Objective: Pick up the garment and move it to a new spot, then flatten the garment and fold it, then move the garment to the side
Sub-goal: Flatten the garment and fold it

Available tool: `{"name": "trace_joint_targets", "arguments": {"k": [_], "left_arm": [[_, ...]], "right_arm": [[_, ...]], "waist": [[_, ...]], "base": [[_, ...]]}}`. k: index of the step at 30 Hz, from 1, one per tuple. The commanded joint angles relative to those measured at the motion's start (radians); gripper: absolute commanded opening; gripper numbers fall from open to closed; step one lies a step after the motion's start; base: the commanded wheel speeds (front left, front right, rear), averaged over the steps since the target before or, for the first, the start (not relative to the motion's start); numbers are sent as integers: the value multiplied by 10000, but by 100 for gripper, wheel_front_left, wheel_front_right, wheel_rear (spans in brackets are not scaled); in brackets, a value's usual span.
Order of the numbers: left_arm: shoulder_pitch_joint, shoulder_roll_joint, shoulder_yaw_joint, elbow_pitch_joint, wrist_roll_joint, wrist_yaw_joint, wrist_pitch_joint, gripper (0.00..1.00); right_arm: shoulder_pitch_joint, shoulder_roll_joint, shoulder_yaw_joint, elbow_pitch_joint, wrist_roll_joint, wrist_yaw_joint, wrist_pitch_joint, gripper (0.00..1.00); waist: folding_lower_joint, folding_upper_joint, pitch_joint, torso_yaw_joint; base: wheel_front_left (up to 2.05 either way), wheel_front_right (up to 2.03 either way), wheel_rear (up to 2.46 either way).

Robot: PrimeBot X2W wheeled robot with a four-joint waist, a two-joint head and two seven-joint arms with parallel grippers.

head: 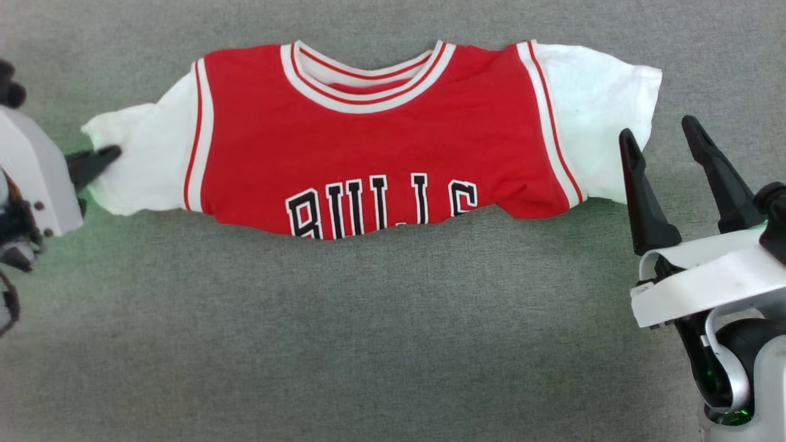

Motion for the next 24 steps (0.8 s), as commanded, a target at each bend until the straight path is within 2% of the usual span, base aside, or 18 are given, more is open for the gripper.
{"name": "trace_joint_targets", "arguments": {"k": [1,2,3,4,5,9,12,15,19,24], "left_arm": [[240,-153,39,127,-189,-49,-135,0],[268,-179,69,180,-210,-79,-258,10],[293,-198,95,228,-189,-104,-396,45],[339,-218,140,259,-171,-159,-563,66],[395,-224,160,283,-117,-187,-754,98],[550,-236,357,124,-3,-299,-1606,100],[846,-209,525,-254,332,-401,-2806,100],[1161,-128,439,-814,1263,-500,-4285,100],[1658,-384,606,-1278,1954,-218,-6108,100],[2233,-929,1343,-1819,3089,379,-6760,100]], "right_arm": [[-106,11,74,49,-224,-9,170,100],[-128,10,118,62,-317,-9,264,100],[-166,11,173,84,-396,-9,369,100],[-241,11,245,125,-481,-9,510,100],[-337,11,326,192,-667,-9,691,100],[-684,-138,581,482,-1078,-9,1343,100],[-1208,-661,818,826,-839,-9,2175,100],[-1979,-1386,794,1214,-302,-9,3125,100],[-3155,-2293,519,1904,490,-9,4248,100],[-4576,-3162,379,2842,1112,-7,5353,100]], "waist": [[0,0,7,-31],[0,0,2,-23],[0,0,-6,-12],[0,0,-13,1],[0,0,-22,19],[0,0,-48,128],[0,0,-28,341],[0,0,99,629],[0,0,354,1132],[0,0,761,1817]], "base": [[0,0,0],[0,0,0],[0,0,0],[0,0,0],[0,0,0],[0,0,0],[0,0,0],[0,0,0],[0,0,0],[0,0,0]]}}
